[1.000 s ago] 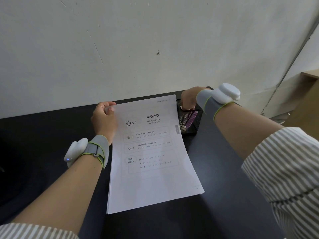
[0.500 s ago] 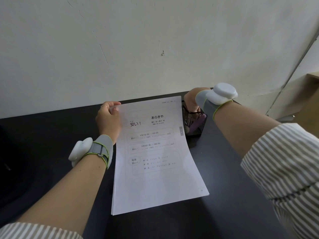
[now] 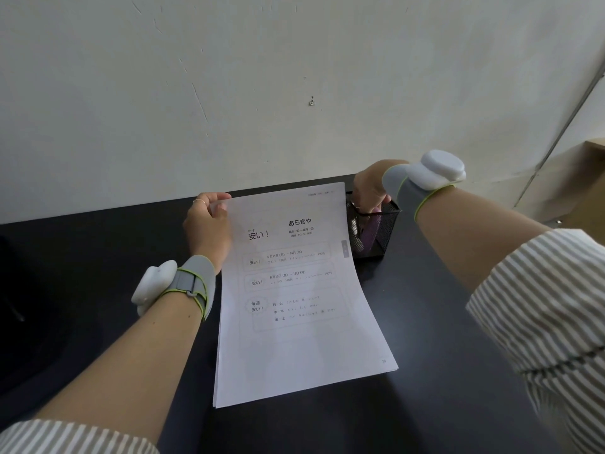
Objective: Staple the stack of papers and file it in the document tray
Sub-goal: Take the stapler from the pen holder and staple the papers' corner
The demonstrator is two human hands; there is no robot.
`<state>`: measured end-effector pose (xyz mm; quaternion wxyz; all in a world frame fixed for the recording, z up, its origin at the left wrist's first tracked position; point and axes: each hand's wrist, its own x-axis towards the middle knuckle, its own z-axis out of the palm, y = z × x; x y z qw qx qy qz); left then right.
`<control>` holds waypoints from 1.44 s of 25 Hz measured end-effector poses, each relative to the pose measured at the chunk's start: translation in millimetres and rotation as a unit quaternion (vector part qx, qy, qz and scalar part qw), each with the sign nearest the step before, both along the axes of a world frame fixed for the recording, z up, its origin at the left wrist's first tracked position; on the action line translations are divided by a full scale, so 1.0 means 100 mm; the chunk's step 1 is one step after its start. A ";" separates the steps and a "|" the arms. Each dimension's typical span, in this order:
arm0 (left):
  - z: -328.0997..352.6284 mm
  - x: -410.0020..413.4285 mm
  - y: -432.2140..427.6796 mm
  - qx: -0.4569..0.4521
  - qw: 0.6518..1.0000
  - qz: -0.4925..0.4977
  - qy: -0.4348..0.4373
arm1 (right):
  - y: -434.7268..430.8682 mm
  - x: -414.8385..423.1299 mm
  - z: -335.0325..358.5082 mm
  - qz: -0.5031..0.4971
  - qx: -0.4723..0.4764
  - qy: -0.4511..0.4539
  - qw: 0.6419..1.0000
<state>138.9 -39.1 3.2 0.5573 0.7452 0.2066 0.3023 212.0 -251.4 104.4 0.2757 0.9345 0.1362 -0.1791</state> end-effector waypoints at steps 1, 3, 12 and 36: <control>0.00 0.00 0.00 0.000 1.000 0.000 0.001 | 0.00 -0.02 -0.01 0.004 0.023 -0.013 1.000; 0.00 0.00 -0.02 -0.004 1.000 -0.003 0.001 | -0.05 -0.03 -0.04 0.006 0.058 -0.029 0.998; 0.05 -0.06 -0.02 0.019 1.000 0.010 0.007 | -0.29 -0.01 0.13 -0.028 0.280 -0.066 0.957; 0.06 -0.53 0.52 0.004 0.994 0.104 0.022 | 0.21 -0.38 0.15 -0.185 0.809 0.035 0.557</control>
